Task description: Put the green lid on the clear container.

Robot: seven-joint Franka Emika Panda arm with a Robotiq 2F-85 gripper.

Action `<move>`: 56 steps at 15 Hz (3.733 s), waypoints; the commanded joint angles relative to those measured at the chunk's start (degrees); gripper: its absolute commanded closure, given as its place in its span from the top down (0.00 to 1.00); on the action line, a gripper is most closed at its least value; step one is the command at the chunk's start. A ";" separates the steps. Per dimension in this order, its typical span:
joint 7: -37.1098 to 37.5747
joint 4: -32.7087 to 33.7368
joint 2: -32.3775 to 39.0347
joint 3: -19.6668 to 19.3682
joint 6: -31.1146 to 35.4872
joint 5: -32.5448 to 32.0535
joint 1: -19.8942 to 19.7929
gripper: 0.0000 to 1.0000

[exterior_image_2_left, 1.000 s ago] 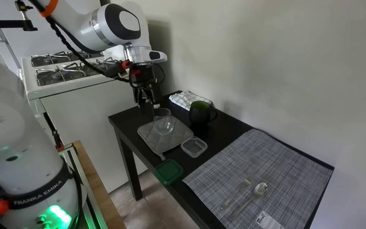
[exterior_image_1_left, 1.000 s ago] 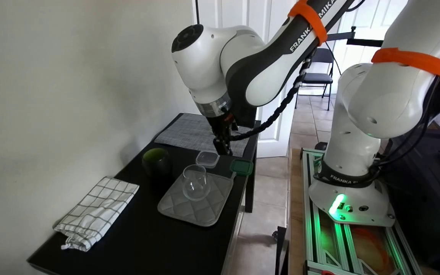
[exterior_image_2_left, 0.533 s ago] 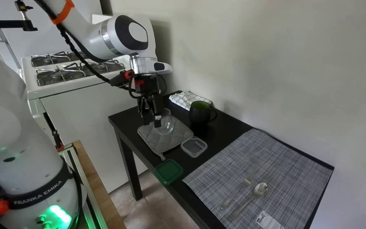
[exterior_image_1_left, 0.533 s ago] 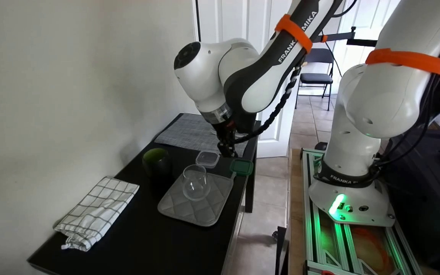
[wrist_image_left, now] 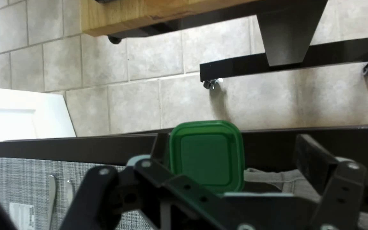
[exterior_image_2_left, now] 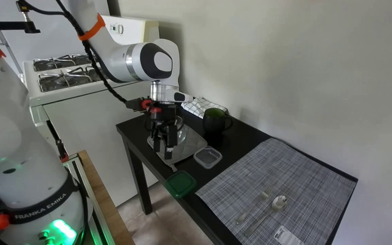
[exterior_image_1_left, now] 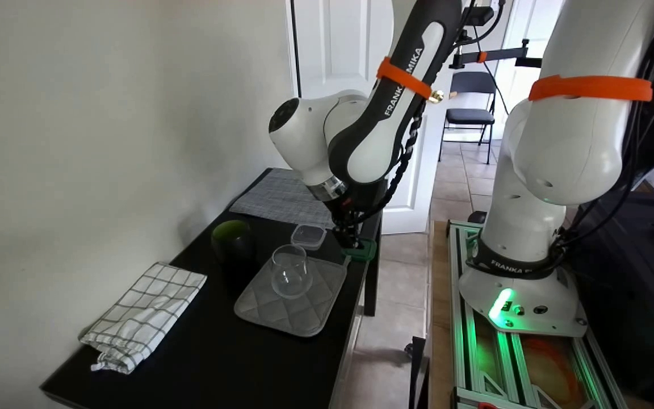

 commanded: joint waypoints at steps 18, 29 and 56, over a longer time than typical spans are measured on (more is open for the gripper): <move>-0.42 0.09 16.33 -10.82 27.45 -17.86 -5.42 1.00; 2.57 0.15 19.63 -14.54 34.42 -17.56 -4.85 1.00; 11.72 0.40 20.17 -15.62 35.62 -24.84 -5.38 0.00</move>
